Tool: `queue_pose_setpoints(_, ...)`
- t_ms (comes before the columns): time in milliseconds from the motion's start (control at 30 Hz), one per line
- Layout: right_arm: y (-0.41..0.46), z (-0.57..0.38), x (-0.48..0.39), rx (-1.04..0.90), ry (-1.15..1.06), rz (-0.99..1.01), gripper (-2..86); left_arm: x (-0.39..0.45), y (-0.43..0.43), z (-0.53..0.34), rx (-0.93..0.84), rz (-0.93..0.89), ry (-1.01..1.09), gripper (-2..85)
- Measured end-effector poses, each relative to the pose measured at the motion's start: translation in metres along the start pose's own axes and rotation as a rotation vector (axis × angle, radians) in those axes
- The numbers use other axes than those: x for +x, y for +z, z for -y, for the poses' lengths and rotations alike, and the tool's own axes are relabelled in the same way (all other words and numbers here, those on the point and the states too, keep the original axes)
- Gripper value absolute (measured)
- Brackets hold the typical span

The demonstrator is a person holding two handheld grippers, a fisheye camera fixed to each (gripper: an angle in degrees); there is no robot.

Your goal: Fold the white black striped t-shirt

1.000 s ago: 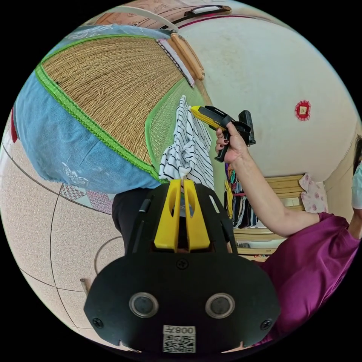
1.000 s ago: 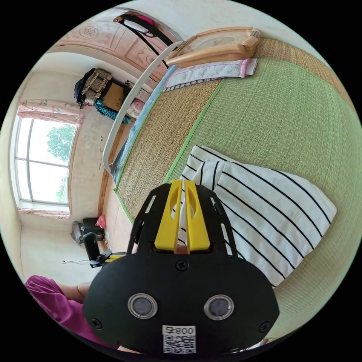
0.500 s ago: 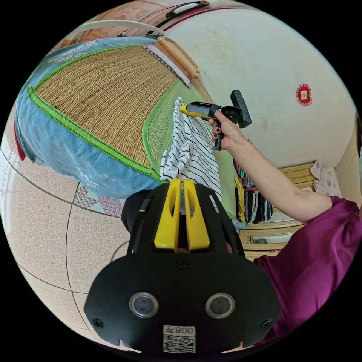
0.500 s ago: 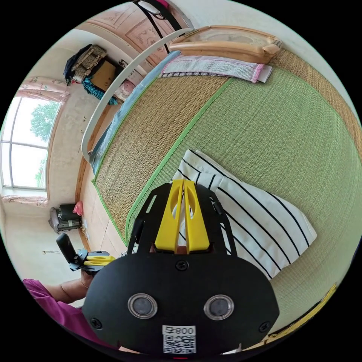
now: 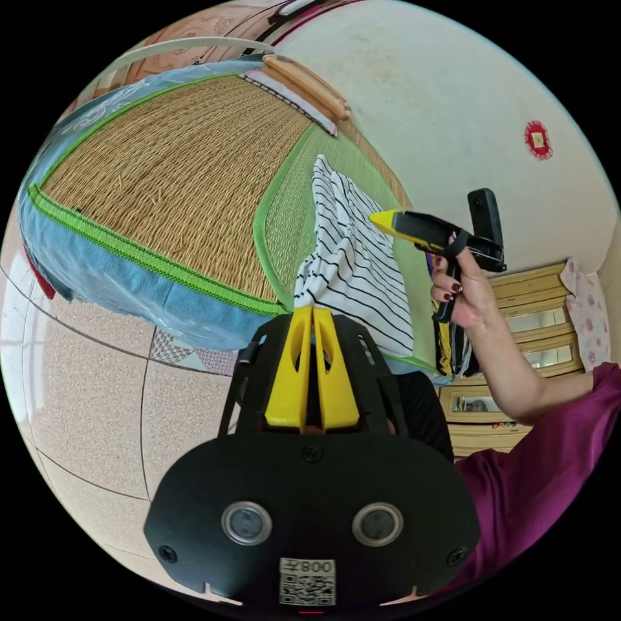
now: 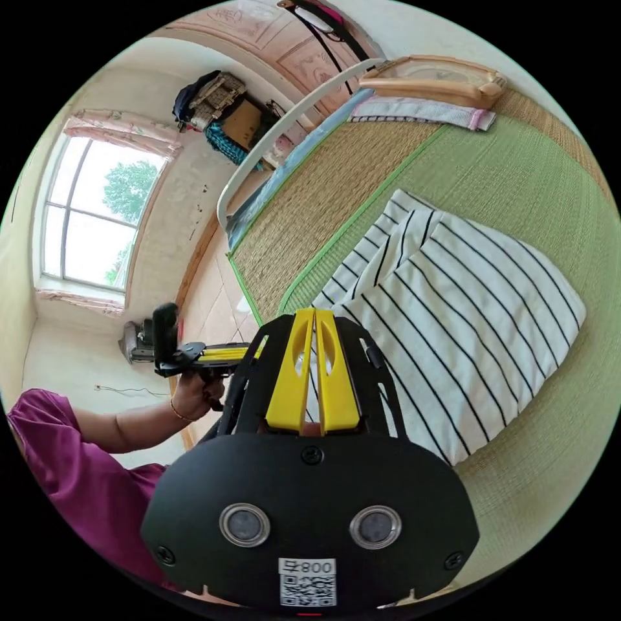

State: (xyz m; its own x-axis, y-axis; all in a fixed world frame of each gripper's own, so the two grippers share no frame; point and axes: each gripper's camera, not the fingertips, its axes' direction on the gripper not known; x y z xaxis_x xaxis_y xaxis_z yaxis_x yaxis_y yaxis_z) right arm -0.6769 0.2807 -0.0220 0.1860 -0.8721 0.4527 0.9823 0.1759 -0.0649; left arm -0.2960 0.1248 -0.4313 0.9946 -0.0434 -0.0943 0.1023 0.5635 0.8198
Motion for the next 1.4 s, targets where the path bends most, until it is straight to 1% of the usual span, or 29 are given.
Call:
queue_pose_setpoints(67,0.026,-0.003,0.001,-0.070,0.015,0.006,0.0,0.002,-0.001,-0.001,-0.001,0.014,0.012,0.1)
queue_pose_setpoints(133,0.036,-0.005,-0.001,-0.089,0.018,-0.030,0.1,0.004,-0.002,-0.001,0.000,0.014,0.004,0.1)
queue_pose_setpoints(233,0.026,-0.004,-0.007,-0.091,0.010,-0.027,0.1,0.012,-0.008,-0.002,0.009,0.028,0.007,0.1)
queue_pose_setpoints(333,0.000,-0.006,-0.015,-0.042,-0.024,-0.040,0.1,0.019,-0.012,-0.003,0.020,0.017,0.021,0.1)
queue_pose_setpoints(467,-0.035,0.004,0.010,0.069,0.058,-0.049,0.0,0.023,-0.011,-0.001,0.004,0.035,0.024,0.1)
queue_pose_setpoints(567,-0.048,0.026,0.035,0.103,0.126,-0.067,0.0,0.026,-0.010,0.000,-0.004,0.037,0.026,0.2)
queue_pose_setpoints(667,-0.046,0.048,0.060,0.076,0.199,-0.094,0.0,0.029,-0.010,0.001,-0.012,0.039,0.023,0.2)
queue_pose_setpoints(733,-0.036,0.057,0.068,0.009,0.205,-0.087,0.1,0.031,-0.011,0.002,-0.014,0.036,0.017,0.2)
queue_pose_setpoints(800,-0.037,0.057,0.067,0.008,0.191,-0.082,0.1,0.034,-0.012,0.003,-0.014,0.038,0.019,0.2)
queue_pose_setpoints(900,-0.053,0.042,0.051,0.055,0.151,-0.100,0.1,0.040,-0.016,0.003,-0.004,0.033,0.030,0.1)
queue_pose_setpoints(1000,-0.075,0.007,0.025,0.134,0.087,-0.038,0.1,0.046,-0.020,0.004,0.021,0.010,0.044,0.1)
queue_pose_setpoints(1100,-0.063,-0.033,-0.004,0.103,0.043,0.039,0.1,0.050,-0.017,0.006,0.014,0.006,0.046,0.2)
queue_pose_setpoints(1133,-0.047,-0.045,-0.016,0.060,0.028,0.082,0.1,0.050,-0.014,0.006,0.009,0.008,0.036,0.2)
queue_pose_setpoints(1267,0.018,-0.063,-0.047,-0.117,0.009,0.067,0.1,0.051,-0.008,0.006,-0.005,0.021,0.015,0.2)
queue_pose_setpoints(1400,0.023,-0.073,-0.067,-0.104,0.001,0.053,0.1,0.064,-0.020,0.001,0.035,0.035,0.041,0.5)
